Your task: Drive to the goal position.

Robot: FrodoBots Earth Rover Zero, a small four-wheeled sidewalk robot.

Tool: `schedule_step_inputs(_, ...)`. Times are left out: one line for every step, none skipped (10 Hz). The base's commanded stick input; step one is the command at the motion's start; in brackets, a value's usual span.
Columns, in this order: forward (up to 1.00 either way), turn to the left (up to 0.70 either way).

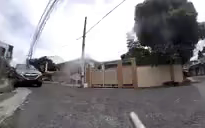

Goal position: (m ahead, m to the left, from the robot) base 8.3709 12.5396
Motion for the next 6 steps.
schedule_step_inputs(0.70,0.00)
schedule_step_inputs(0.70,0.00)
schedule_step_inputs(0.70,0.00)
schedule_step_inputs(0.70,0.00)
schedule_step_inputs(0.70,0.00)
schedule_step_inputs(0.70,0.00)
